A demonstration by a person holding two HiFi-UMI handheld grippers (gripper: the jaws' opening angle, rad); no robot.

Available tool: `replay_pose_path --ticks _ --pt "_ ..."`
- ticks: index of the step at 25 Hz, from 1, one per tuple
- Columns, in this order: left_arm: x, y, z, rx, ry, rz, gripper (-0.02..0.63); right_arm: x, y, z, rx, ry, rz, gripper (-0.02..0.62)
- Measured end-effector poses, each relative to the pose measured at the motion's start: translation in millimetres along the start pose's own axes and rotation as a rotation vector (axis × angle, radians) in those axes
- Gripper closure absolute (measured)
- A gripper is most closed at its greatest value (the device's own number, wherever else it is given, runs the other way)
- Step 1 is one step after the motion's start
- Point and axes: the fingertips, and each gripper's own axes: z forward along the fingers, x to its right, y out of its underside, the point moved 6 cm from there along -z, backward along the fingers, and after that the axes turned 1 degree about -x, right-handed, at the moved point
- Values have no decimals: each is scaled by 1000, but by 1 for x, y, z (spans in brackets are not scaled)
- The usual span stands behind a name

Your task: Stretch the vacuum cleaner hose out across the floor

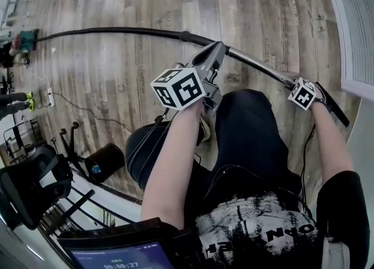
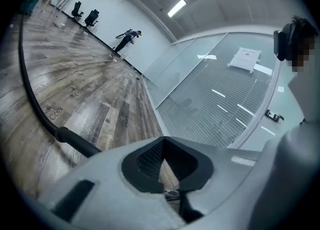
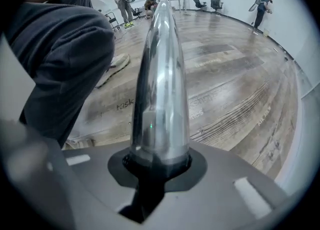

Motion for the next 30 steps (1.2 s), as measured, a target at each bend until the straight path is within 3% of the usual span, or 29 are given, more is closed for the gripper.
replay_pose_path --ticks 8,15,18,22,30 --pt "3 51 -18 4 -97 -27 606 -2 21 46 36 -11 16 532" --pt "-1 53 -28 49 -138 -42 606 5 25 63 50 17 39 529" --pt "-5 55 -29 63 -149 -67 606 7 23 59 58 35 49 486" --pt "1 57 -23 35 -140 -32 606 5 30 50 48 69 53 435" --pt "5 59 -6 10 -101 -20 606 -2 32 33 71 89 53 428"
